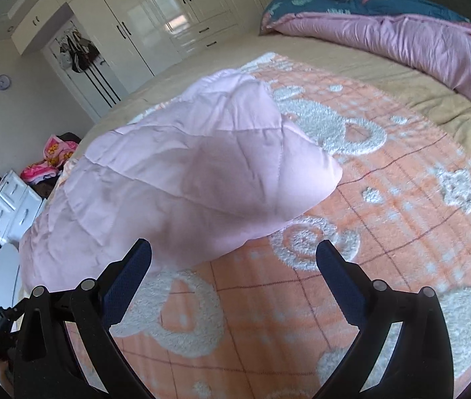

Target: Fold large clothes

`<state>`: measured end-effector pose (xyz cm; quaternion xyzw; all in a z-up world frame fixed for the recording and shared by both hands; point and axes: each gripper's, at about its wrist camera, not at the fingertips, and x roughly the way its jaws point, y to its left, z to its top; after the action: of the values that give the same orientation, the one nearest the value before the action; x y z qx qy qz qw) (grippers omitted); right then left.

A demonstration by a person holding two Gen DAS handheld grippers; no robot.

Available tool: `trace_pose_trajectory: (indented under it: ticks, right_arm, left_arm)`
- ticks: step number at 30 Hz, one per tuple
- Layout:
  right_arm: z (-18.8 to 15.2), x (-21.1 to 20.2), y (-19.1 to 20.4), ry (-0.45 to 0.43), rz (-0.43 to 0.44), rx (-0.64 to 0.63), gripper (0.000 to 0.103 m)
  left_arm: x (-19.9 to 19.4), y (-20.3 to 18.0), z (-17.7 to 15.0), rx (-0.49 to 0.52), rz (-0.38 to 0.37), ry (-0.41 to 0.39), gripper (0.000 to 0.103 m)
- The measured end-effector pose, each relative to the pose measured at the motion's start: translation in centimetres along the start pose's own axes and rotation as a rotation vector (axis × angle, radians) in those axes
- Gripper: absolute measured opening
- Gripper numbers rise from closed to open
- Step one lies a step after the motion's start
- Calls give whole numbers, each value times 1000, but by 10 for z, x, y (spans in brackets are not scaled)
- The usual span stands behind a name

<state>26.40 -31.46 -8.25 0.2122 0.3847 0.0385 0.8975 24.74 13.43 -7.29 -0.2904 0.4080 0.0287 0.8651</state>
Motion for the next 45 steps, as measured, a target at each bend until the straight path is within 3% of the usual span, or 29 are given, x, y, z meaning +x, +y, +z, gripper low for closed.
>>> trace_pose_trajectory:
  ticks: [4, 10, 18, 22, 34, 45]
  right_arm:
    - [4, 10, -4, 9, 3, 24, 99]
    - [12, 21, -10, 21, 2, 56, 99]
    - [26, 47, -38, 99, 129, 269, 99]
    - [35, 60, -39, 114, 161, 311, 99]
    - [40, 86, -39, 117, 246, 345, 99]
    - [54, 105, -24, 100, 227, 259, 98]
  left_arm:
    - [9, 4, 8, -82, -89, 22, 94]
    - [23, 10, 18, -144, -104, 6, 94]
    - [47, 17, 29, -251, -202, 42, 94]
    - [58, 24, 31, -315, -252, 51, 94]
    - [80, 21, 54, -325, -207, 23, 95]
    - [80, 8, 49, -264, -192, 7, 95]
